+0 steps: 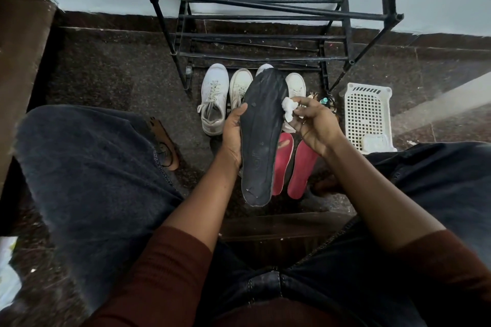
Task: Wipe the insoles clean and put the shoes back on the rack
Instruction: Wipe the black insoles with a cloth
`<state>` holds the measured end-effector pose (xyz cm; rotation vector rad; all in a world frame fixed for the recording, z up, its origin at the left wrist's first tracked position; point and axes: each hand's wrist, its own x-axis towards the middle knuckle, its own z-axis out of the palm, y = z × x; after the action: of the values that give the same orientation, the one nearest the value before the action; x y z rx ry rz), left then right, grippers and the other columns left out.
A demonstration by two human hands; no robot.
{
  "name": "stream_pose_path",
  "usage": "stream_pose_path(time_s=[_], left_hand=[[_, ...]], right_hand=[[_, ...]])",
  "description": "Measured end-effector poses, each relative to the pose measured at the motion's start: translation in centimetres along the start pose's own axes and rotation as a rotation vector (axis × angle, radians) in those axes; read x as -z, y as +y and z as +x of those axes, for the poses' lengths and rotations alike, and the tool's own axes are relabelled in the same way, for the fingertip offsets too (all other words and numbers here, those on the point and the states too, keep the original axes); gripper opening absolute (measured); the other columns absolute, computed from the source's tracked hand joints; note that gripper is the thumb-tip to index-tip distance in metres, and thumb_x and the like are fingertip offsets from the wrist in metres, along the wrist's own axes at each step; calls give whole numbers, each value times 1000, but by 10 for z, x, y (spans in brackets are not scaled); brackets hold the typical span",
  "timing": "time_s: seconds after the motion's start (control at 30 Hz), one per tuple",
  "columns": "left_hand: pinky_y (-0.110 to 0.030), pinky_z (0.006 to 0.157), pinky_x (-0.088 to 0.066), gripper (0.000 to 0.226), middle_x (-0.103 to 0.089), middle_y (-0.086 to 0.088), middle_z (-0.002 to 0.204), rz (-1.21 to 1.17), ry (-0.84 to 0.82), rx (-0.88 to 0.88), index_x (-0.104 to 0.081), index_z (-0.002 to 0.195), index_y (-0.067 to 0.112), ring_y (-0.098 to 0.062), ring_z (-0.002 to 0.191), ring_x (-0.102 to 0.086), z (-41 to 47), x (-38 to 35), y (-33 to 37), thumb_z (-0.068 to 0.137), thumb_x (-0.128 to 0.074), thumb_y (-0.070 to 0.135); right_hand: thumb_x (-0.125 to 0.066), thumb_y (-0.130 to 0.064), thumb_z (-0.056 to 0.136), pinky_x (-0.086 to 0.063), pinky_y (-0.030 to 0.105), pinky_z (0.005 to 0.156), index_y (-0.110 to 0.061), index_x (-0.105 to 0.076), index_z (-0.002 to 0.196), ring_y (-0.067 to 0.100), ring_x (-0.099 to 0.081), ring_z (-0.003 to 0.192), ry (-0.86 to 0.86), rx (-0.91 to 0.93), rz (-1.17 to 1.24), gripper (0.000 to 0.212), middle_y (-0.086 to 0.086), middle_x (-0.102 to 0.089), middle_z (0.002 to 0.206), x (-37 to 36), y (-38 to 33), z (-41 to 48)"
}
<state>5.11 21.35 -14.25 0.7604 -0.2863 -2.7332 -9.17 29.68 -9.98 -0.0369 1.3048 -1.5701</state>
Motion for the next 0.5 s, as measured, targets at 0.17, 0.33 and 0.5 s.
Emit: stream_pose_path(time_s=[0.17, 0.33, 0.5], left_hand=[[-56, 101, -35, 65, -56, -17, 115, 125, 0, 85, -50, 131, 6, -31, 97, -55, 7, -7, 0, 85, -45, 52], [-52, 86, -48, 47, -64, -17, 95, 149, -18, 94, -63, 108, 2, -32, 84, -61, 4, -9, 2, 70, -44, 24], [-56, 103, -30, 53, -58, -16, 103, 200, 11, 122, -55, 121, 6, -30, 89, -55, 6, -7, 2, 75, -51, 32]], right_hand=[[-59, 0, 83, -52, 23, 66, -10, -54, 77, 12, -56, 65, -11, -4, -163, 13, 6, -55, 75, 1, -3, -6], [-54, 16, 80, -46, 26, 52, -14, -48, 85, 16, -59, 60, 100, 58, -271, 31, 9, -62, 74, 3, -5, -7], [-56, 14, 76, -48, 25, 54, -15, -62, 82, 17, -61, 63, 89, 97, -518, 30, 8, -69, 77, 0, 1, -6]])
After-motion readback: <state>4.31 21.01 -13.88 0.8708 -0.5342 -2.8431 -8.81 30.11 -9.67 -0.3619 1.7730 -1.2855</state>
